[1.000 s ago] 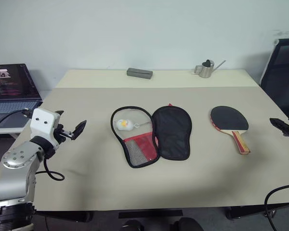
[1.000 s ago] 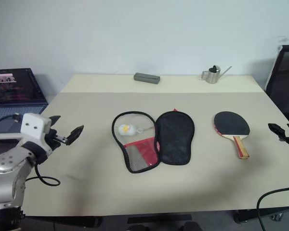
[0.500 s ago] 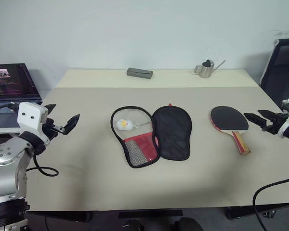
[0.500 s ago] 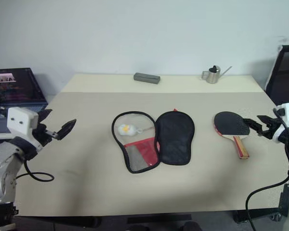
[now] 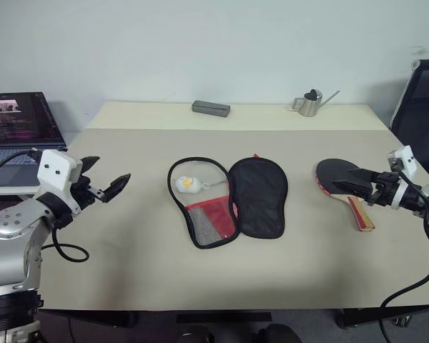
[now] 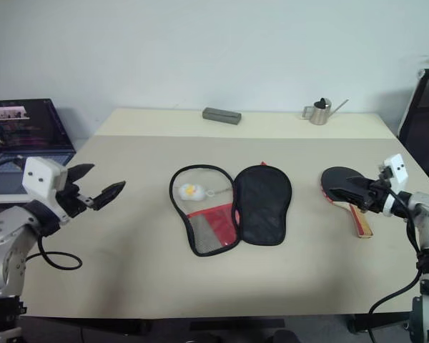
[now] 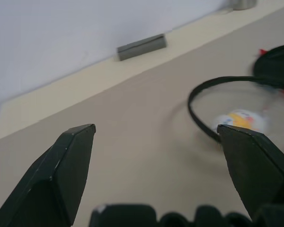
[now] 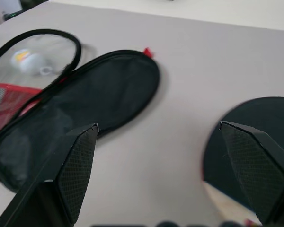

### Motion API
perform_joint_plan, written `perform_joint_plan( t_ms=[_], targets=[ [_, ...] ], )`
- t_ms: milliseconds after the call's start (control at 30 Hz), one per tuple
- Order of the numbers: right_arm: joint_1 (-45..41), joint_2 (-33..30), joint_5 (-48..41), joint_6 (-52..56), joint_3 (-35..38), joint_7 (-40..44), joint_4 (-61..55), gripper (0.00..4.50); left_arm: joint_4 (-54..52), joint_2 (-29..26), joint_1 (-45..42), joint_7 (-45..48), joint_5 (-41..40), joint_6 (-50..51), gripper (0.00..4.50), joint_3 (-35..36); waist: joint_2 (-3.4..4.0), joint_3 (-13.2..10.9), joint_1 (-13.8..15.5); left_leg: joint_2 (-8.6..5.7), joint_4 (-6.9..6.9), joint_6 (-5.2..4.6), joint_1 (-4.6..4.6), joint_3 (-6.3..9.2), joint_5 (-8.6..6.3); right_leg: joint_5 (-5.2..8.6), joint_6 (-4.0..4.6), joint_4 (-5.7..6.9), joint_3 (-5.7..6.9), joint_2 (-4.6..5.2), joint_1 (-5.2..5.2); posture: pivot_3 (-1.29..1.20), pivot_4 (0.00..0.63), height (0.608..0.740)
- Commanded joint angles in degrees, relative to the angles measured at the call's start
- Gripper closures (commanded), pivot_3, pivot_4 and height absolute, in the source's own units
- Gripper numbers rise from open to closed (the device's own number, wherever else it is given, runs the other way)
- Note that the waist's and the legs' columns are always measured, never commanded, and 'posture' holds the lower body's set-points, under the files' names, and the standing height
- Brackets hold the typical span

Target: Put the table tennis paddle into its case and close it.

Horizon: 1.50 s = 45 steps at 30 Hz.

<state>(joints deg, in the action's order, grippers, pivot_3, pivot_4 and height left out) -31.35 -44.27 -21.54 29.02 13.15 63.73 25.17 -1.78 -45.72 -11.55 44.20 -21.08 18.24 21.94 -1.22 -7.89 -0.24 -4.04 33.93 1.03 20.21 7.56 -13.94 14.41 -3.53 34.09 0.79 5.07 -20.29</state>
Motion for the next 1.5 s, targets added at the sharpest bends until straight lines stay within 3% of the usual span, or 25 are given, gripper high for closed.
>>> perform_joint_plan(
  t_ms=[33,367,667,1067,1500],
  targets=[
    [1.31,1.22,-2.7,3.55,0.64,-2.06,-6.88,0.02,-2.01,-1.77,-1.05,3.25,-2.78,1.77,0.0,-0.03,0.01,0.0,0.1,-0.01,0.0,0.0,0.0,0.0,0.0,0.0,0.0,0.0,0.0,0.0,-0.01,0.0,0.15,0.74],
    [5.34,9.43,-5.16,17.75,-2.84,-15.81,-22.18,0.02,-2.52,-4.75,-7.18,16.43,-9.82,9.06,0.0,-6.57,-0.15,0.1,0.13,-0.03,0.0,-0.01,0.16,0.03,0.0,-0.06,0.1,0.02,0.0,0.0,-0.46,0.0,0.15,0.74],
    [0.52,15.78,-1.59,17.7,-7.52,-24.6,-17.34,0.02,2.02,-3.79,-14.15,19.57,-6.09,6.27,0.0,-12.86,-0.19,0.12,0.04,0.0,0.01,-0.01,0.24,-0.02,0.02,-0.18,0.18,0.06,-0.04,-0.1,-0.64,0.0,0.15,0.74],
    [-6.04,18.08,4.49,11.35,-10.21,-27.85,-4.32,0.02,1.85,-3.84,-17.68,25.84,-5.83,4.06,0.0,-16.77,-0.26,0.16,-0.11,-0.02,0.01,-0.03,0.37,-0.09,0.05,-0.36,0.31,0.08,-0.04,-0.37,-0.86,0.0,0.15,0.74],
    [-6.45,19.89,5.17,12.12,-13.61,-24.93,-3.02,0.02,2.93,-4.1,-17.67,26.0,-4.3,2.2,0.0,-16.38,-0.25,0.16,-0.9,0.03,0.02,-0.05,0.33,-0.14,0.06,-0.38,0.29,0.12,-0.08,-0.46,-0.87,0.0,0.15,0.74]
  ],
)
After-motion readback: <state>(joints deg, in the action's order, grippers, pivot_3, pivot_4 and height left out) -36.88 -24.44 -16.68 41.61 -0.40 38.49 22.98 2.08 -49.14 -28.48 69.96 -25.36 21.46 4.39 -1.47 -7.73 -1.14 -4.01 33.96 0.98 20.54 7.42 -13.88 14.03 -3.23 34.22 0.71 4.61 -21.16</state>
